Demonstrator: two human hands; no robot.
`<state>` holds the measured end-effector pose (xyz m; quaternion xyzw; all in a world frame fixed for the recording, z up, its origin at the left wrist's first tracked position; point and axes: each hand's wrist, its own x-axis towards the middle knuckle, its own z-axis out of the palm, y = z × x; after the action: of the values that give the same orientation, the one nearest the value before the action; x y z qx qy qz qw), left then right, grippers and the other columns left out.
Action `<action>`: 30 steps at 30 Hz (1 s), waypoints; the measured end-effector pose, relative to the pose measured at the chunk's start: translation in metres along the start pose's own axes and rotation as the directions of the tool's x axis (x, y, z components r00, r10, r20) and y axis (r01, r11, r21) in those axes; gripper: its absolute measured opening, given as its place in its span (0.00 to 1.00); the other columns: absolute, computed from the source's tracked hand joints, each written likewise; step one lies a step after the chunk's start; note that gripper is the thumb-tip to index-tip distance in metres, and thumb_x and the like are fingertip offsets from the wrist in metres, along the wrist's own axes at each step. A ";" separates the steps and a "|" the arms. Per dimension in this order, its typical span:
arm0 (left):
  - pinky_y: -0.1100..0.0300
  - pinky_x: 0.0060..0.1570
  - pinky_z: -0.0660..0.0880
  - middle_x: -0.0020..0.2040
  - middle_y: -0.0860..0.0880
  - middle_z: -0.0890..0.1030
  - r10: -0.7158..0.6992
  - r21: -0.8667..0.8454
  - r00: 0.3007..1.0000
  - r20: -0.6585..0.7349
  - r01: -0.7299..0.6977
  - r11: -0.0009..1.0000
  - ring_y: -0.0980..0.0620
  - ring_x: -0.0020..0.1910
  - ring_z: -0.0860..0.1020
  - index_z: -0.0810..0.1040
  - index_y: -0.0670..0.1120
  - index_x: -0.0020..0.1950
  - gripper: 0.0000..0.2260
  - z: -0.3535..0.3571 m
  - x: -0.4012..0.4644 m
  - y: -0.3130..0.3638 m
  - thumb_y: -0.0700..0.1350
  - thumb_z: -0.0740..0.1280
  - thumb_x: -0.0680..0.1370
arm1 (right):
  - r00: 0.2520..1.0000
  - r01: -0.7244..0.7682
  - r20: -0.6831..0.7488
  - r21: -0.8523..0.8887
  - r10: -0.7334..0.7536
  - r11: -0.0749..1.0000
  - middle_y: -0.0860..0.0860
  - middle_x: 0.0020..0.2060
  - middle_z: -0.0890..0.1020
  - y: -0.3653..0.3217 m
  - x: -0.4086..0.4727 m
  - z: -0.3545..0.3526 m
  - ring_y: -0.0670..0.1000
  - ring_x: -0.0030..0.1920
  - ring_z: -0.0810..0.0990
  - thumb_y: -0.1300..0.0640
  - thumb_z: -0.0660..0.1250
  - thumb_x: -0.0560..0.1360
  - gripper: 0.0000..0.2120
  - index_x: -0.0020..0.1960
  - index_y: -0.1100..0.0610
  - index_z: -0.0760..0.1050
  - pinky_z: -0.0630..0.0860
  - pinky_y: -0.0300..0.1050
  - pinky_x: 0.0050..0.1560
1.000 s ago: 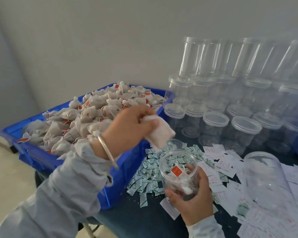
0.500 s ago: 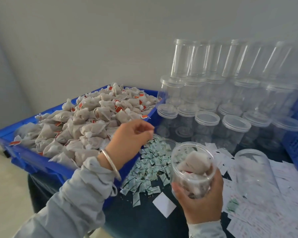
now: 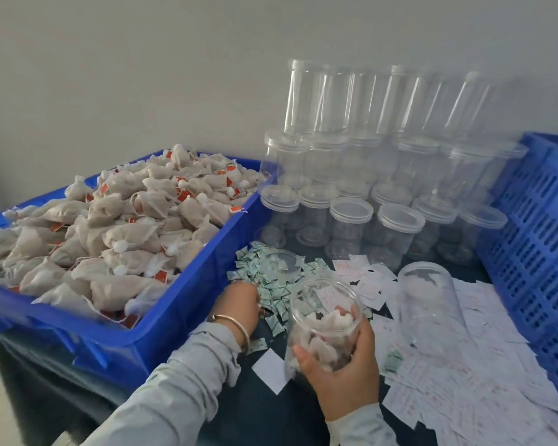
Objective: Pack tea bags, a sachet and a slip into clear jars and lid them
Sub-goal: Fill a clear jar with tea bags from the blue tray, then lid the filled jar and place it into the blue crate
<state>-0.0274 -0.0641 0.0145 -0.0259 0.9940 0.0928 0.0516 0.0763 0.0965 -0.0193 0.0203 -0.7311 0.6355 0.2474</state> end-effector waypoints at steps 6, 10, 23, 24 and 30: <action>0.65 0.44 0.68 0.54 0.50 0.72 -0.033 -0.334 0.981 -0.190 -0.033 0.942 0.54 0.45 0.75 0.80 0.49 0.46 0.04 -0.001 -0.020 -0.009 0.42 0.66 0.78 | 0.994 -0.068 0.083 -0.024 0.070 0.997 0.35 0.61 0.73 -0.002 -0.002 0.003 0.31 0.60 0.70 0.42 0.80 0.50 0.46 0.64 0.36 0.62 0.67 0.21 0.54; 0.71 0.30 0.69 0.40 0.54 0.79 -0.128 -0.657 0.941 -0.312 -0.117 0.744 0.61 0.35 0.75 0.78 0.52 0.37 0.08 -0.015 -0.041 -0.005 0.41 0.69 0.75 | 0.985 -0.074 0.151 -0.052 0.082 0.996 0.43 0.62 0.72 0.000 -0.004 0.003 0.30 0.59 0.70 0.53 0.83 0.54 0.48 0.68 0.46 0.62 0.68 0.21 0.50; 0.70 0.46 0.76 0.46 0.57 0.83 0.095 -0.846 0.916 -0.389 -0.396 0.357 0.62 0.47 0.80 0.80 0.57 0.46 0.09 -0.053 -0.096 0.015 0.53 0.71 0.67 | 0.961 -0.161 0.230 0.022 0.151 0.987 0.49 0.65 0.71 -0.011 -0.004 0.006 0.41 0.63 0.73 0.43 0.79 0.58 0.48 0.71 0.53 0.60 0.73 0.38 0.61; 0.67 0.50 0.76 0.49 0.56 0.82 0.103 -0.849 0.925 -0.366 -0.377 0.371 0.62 0.51 0.79 0.78 0.57 0.50 0.14 -0.045 -0.096 0.015 0.56 0.70 0.65 | 0.964 -0.141 0.230 0.010 0.135 0.990 0.47 0.68 0.69 -0.015 -0.005 0.005 0.42 0.67 0.69 0.35 0.71 0.62 0.45 0.72 0.51 0.58 0.69 0.39 0.66; 0.74 0.49 0.72 0.63 0.57 0.74 0.259 -0.926 0.940 -0.220 -0.285 0.248 0.69 0.59 0.73 0.64 0.60 0.64 0.38 0.005 -0.100 0.021 0.66 0.75 0.59 | 0.982 -0.035 0.129 -0.602 0.140 0.798 0.49 0.67 0.71 0.000 0.024 -0.046 0.47 0.67 0.67 0.55 0.60 0.79 0.18 0.69 0.54 0.68 0.58 0.35 0.66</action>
<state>0.0708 -0.0386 0.0243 0.1194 0.7355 0.6669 -0.0014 0.0703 0.1471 -0.0068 -0.0394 -0.9121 0.3798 0.1495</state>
